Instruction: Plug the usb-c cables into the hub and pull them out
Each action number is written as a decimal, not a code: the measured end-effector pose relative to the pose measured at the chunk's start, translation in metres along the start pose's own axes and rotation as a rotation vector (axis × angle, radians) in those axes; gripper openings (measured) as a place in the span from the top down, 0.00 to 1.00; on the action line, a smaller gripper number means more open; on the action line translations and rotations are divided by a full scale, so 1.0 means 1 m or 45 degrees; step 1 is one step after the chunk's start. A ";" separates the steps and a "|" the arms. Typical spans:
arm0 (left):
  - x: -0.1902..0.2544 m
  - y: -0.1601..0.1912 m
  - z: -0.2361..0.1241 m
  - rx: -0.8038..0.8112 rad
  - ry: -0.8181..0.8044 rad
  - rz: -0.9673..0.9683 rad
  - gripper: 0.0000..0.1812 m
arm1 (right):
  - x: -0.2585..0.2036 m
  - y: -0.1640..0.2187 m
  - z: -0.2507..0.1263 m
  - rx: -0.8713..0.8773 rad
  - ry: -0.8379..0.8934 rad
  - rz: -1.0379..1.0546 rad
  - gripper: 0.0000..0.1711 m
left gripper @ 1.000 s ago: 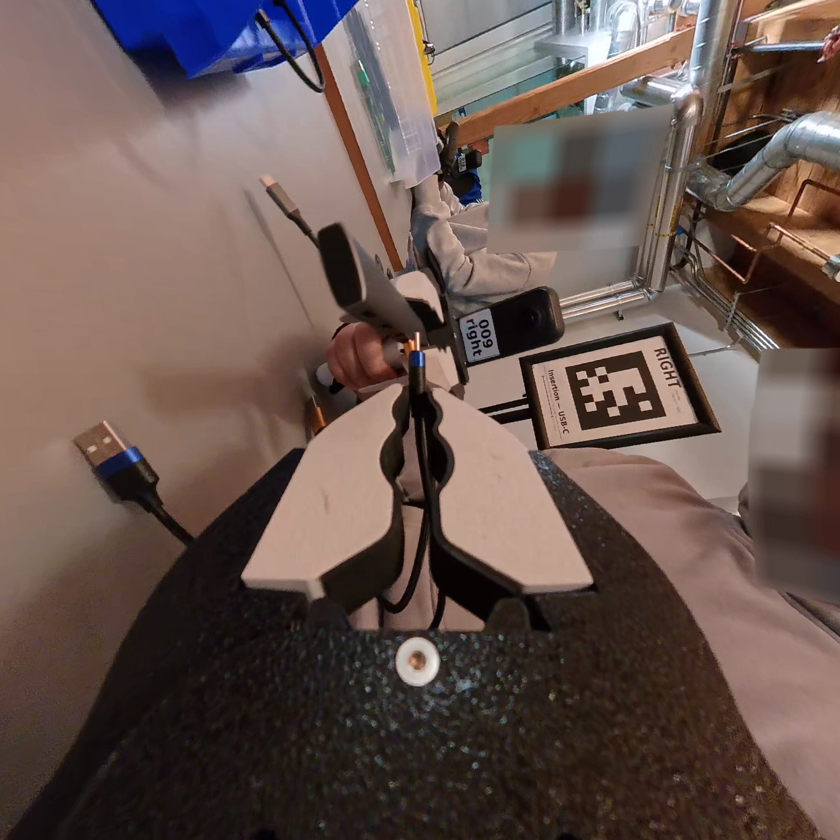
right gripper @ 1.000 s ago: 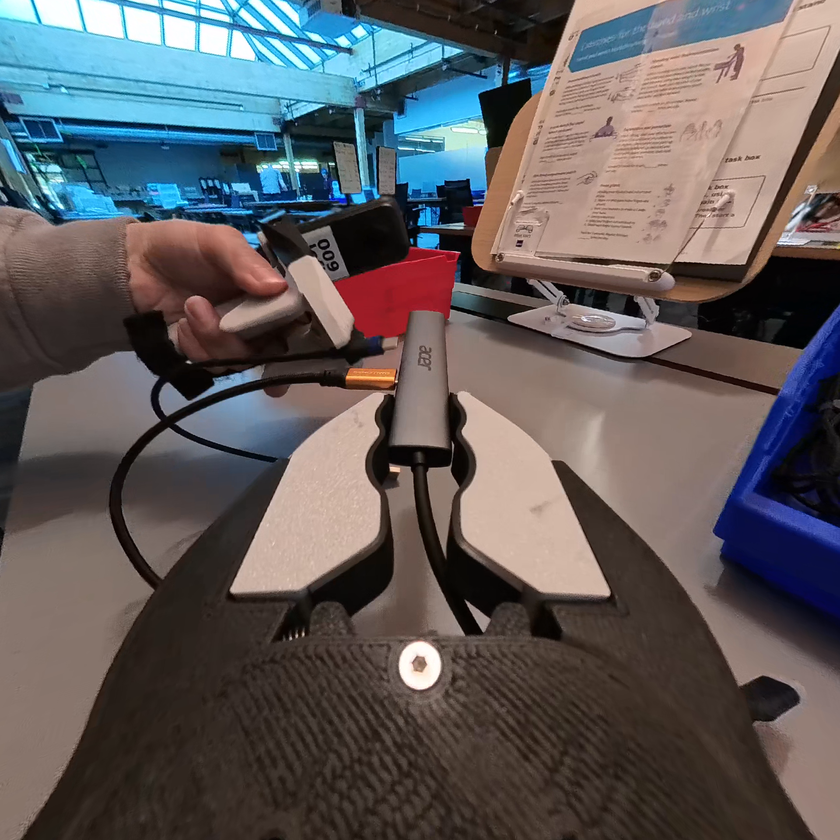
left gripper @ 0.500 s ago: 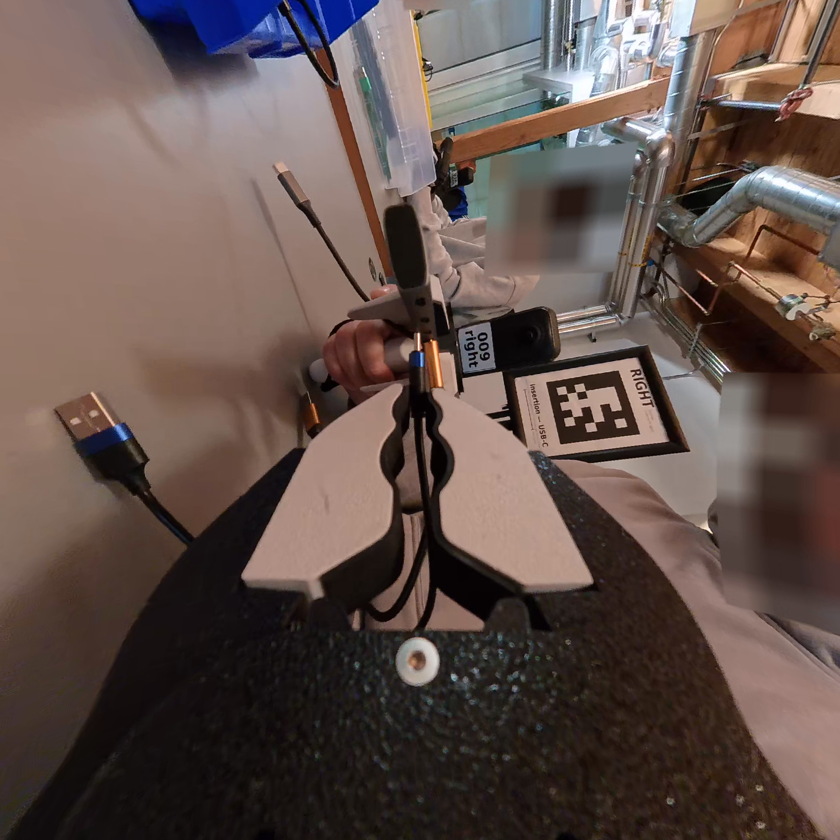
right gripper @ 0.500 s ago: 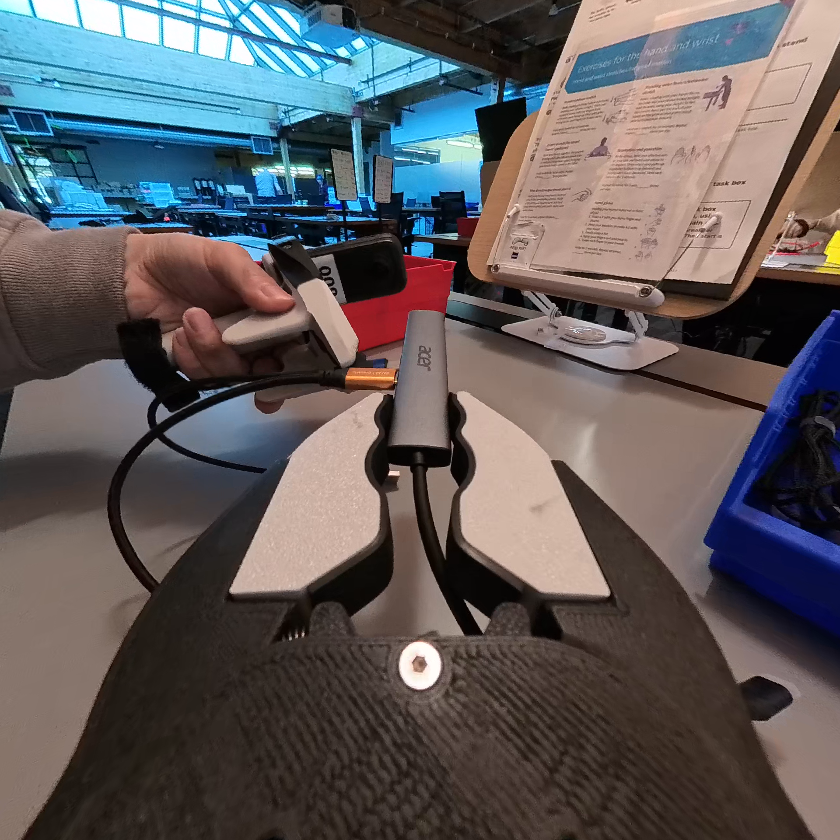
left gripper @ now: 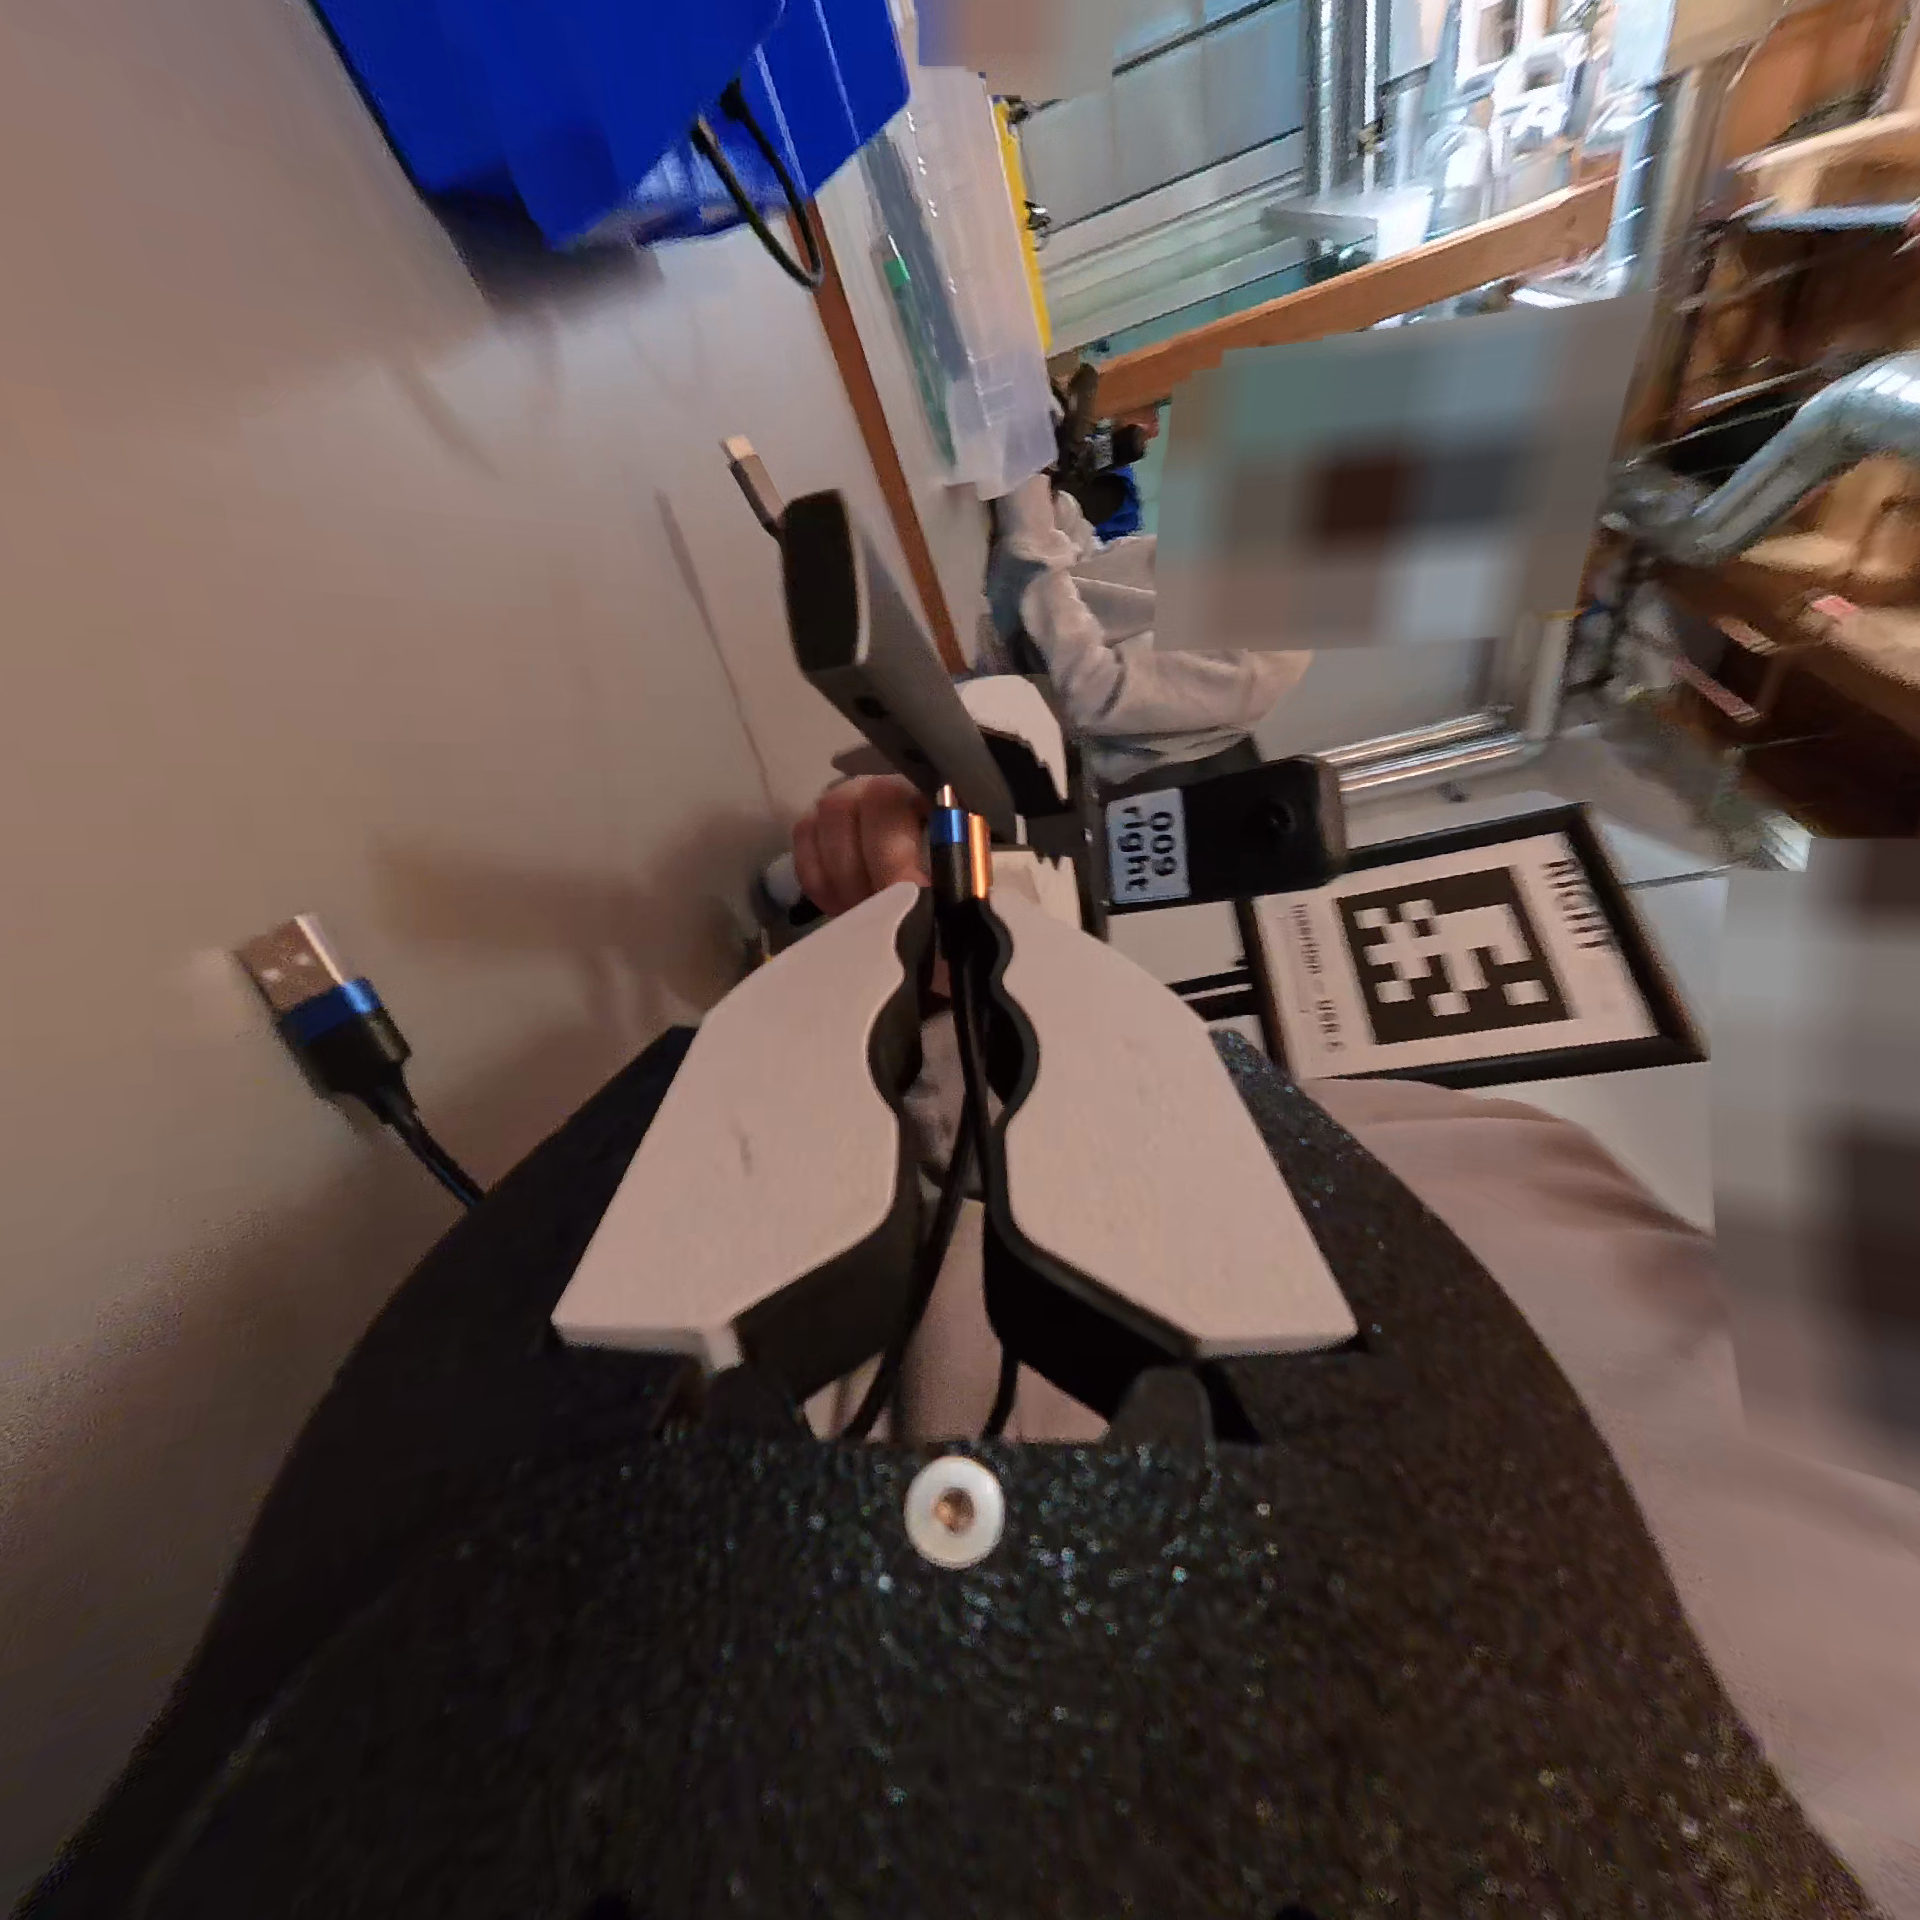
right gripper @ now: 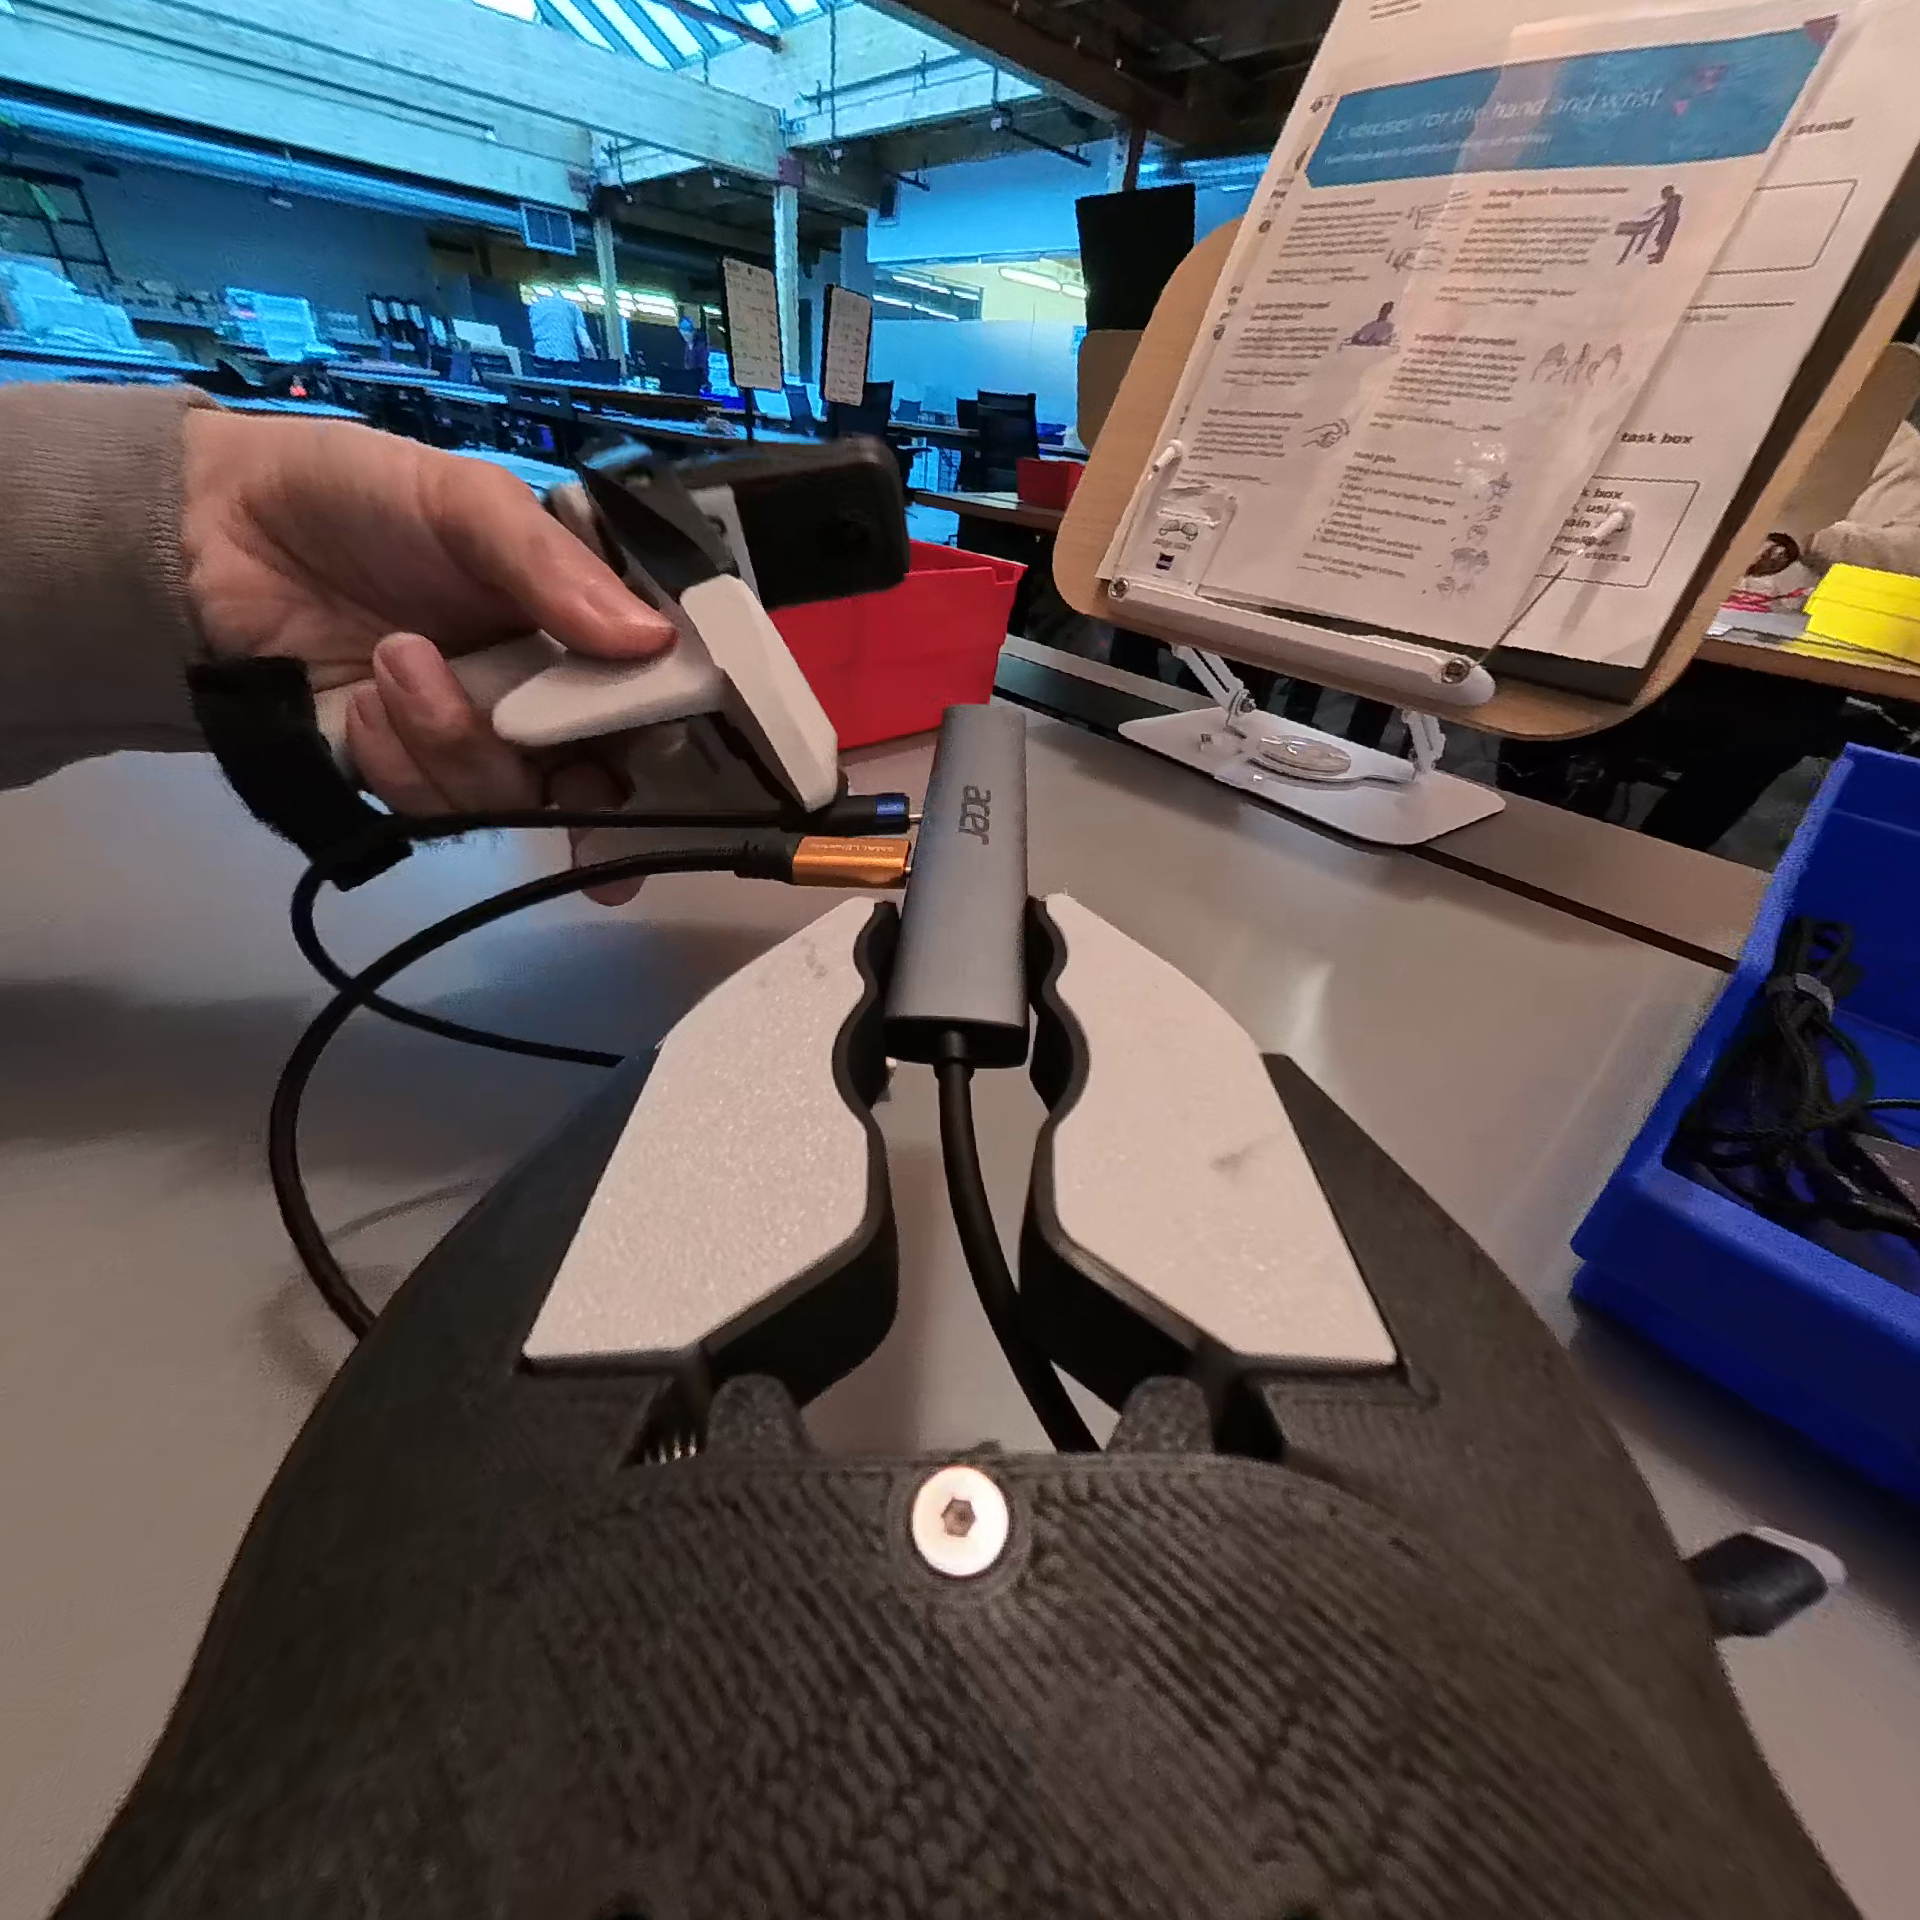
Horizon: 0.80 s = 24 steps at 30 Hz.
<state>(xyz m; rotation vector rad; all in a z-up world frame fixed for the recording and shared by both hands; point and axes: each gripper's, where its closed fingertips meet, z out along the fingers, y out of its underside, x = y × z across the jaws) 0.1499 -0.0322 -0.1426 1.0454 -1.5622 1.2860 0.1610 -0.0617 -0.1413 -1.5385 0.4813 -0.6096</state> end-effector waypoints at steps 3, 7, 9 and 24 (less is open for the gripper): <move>-0.004 -0.007 0.002 0.038 -0.173 0.292 0.96 | 0.006 0.001 0.001 -0.014 0.075 -0.008 0.86; -0.009 -0.022 0.003 0.096 -0.532 0.825 0.95 | 0.017 0.002 -0.001 -0.016 0.186 0.002 0.86; -0.010 -0.025 0.003 0.095 -0.720 1.078 0.94 | 0.019 0.002 -0.001 -0.018 0.181 0.025 0.86; -0.022 -0.023 -0.002 -0.058 -1.198 1.496 0.98 | 0.015 0.004 0.002 -0.045 0.133 0.039 0.86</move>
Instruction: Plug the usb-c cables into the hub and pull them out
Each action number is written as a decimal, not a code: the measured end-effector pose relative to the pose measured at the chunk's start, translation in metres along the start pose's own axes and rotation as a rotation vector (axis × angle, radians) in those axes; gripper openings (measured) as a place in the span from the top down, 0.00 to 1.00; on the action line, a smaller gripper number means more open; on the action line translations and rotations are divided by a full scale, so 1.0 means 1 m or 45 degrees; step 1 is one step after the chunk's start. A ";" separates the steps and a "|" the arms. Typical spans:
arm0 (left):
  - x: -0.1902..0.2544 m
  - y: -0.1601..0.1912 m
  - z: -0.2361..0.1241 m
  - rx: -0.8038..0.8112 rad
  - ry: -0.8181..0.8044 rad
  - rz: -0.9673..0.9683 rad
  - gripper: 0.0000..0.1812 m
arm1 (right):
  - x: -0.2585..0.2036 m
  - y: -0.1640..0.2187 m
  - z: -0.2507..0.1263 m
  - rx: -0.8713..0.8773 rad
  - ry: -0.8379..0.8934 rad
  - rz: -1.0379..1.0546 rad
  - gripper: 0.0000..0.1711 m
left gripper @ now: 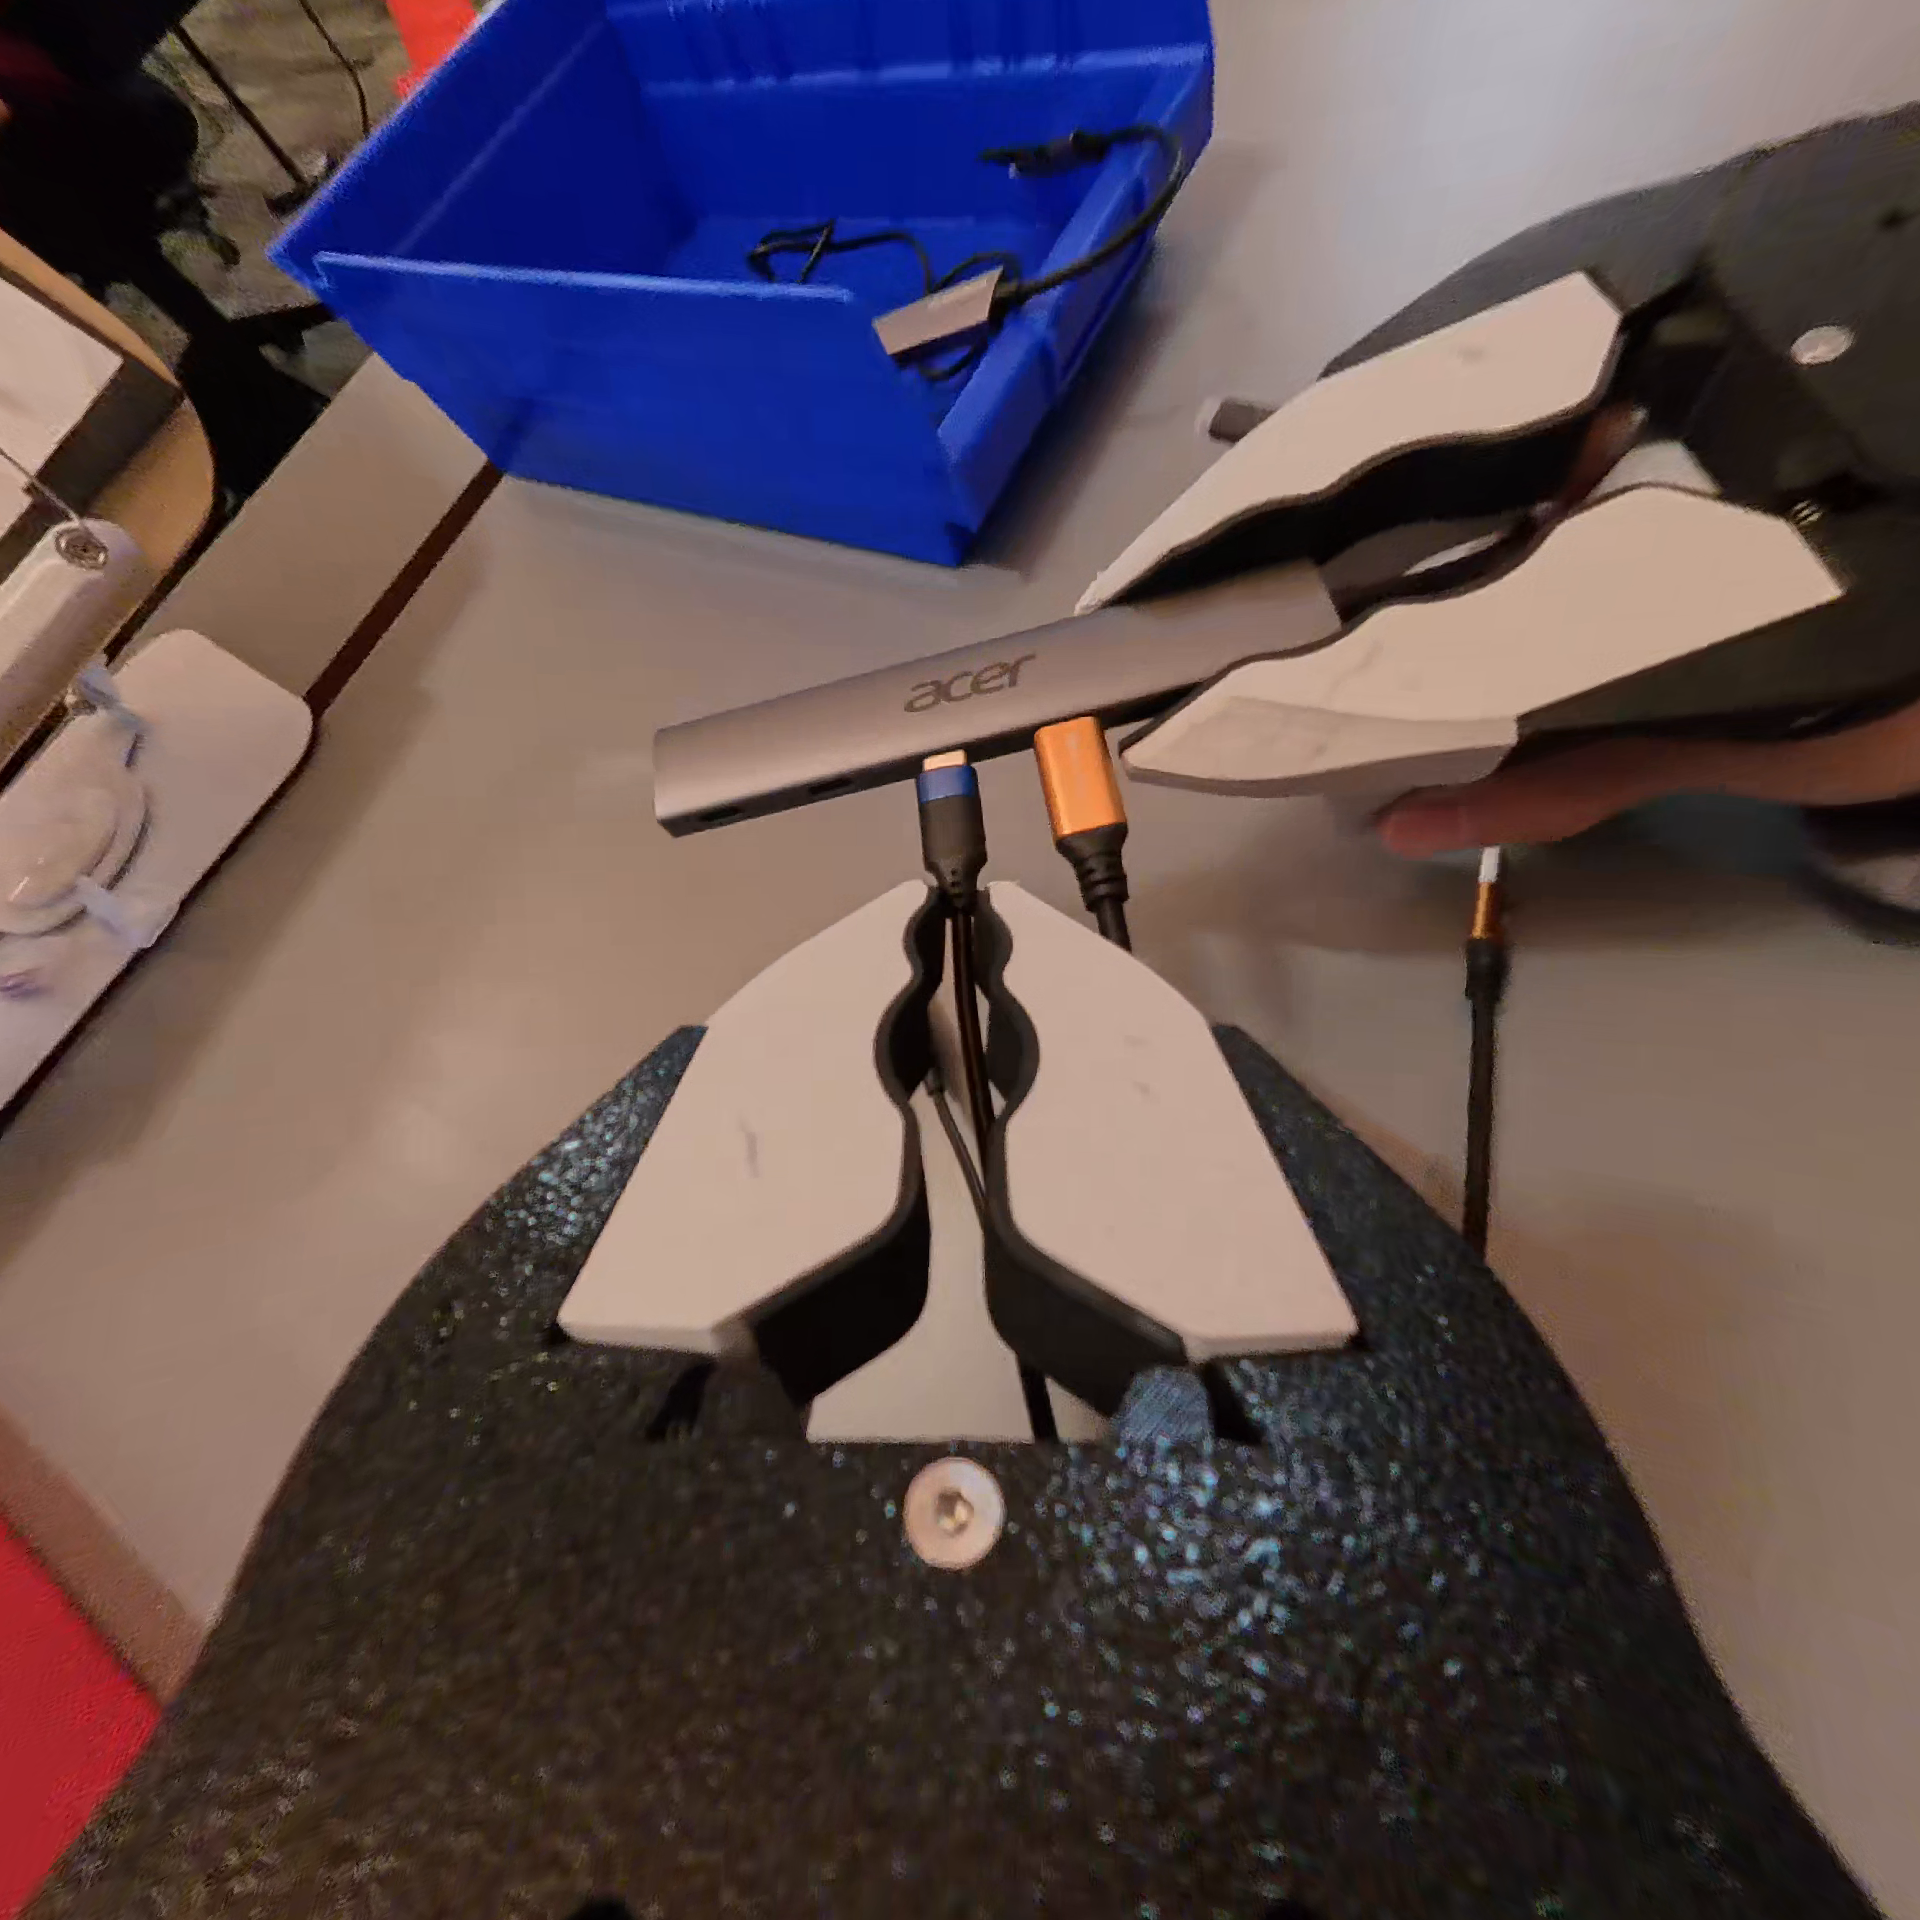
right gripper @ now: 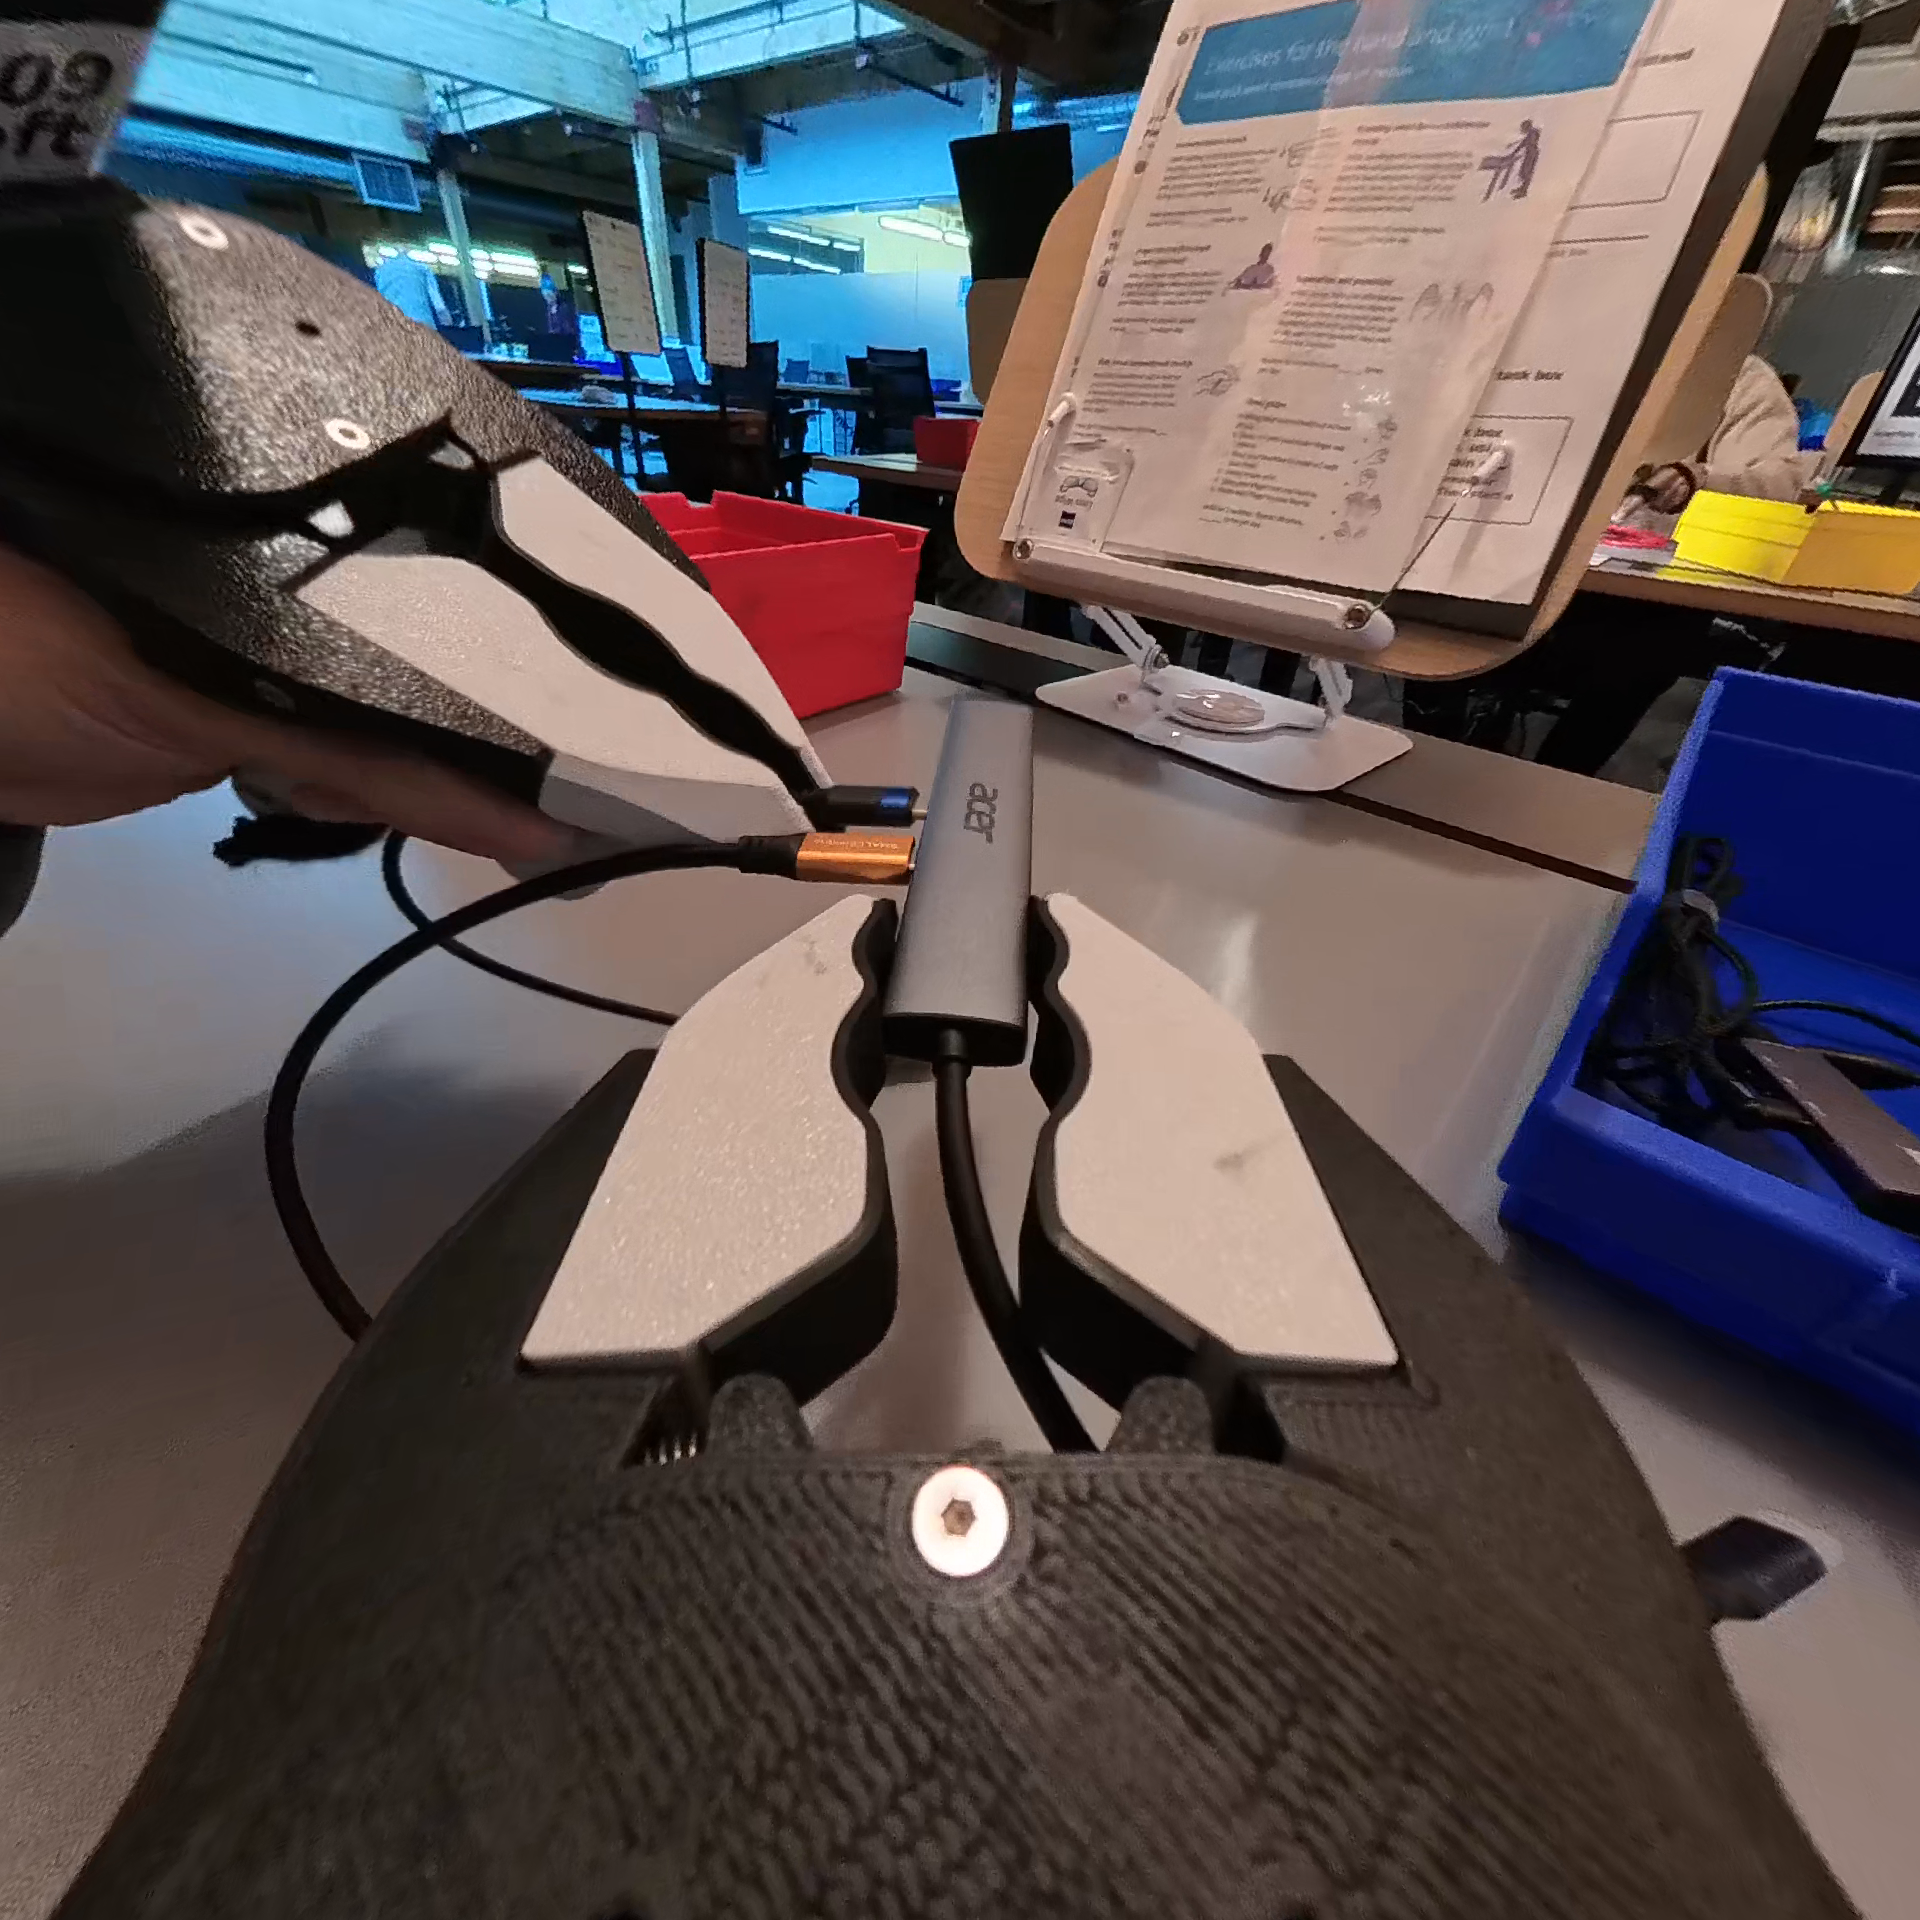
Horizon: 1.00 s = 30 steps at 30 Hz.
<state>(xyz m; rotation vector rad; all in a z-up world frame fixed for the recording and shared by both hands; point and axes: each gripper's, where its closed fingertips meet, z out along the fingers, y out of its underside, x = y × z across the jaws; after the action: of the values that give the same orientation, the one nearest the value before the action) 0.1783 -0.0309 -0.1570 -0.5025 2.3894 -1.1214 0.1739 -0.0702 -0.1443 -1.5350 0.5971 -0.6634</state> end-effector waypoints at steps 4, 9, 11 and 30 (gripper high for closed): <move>0.001 -0.002 0.000 -0.024 0.026 0.004 0.98 | -0.001 -0.001 -0.002 0.013 -0.023 0.012 0.85; -0.001 -0.008 -0.002 -0.012 0.028 -0.012 0.98 | -0.003 0.001 -0.001 -0.010 0.004 -0.040 0.85; 0.000 -0.003 0.001 -0.051 0.031 -0.019 0.98 | -0.004 0.001 -0.001 -0.011 0.002 -0.038 0.85; -0.033 0.053 -0.039 0.326 -0.018 -0.395 0.66 | 0.101 -0.131 -0.087 0.270 0.361 -0.011 0.86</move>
<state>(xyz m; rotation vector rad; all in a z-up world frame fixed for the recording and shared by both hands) 0.1776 0.0414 -0.1689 -0.8054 2.1605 -1.5255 0.1795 -0.1945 -0.0050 -1.2557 0.7082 -0.9305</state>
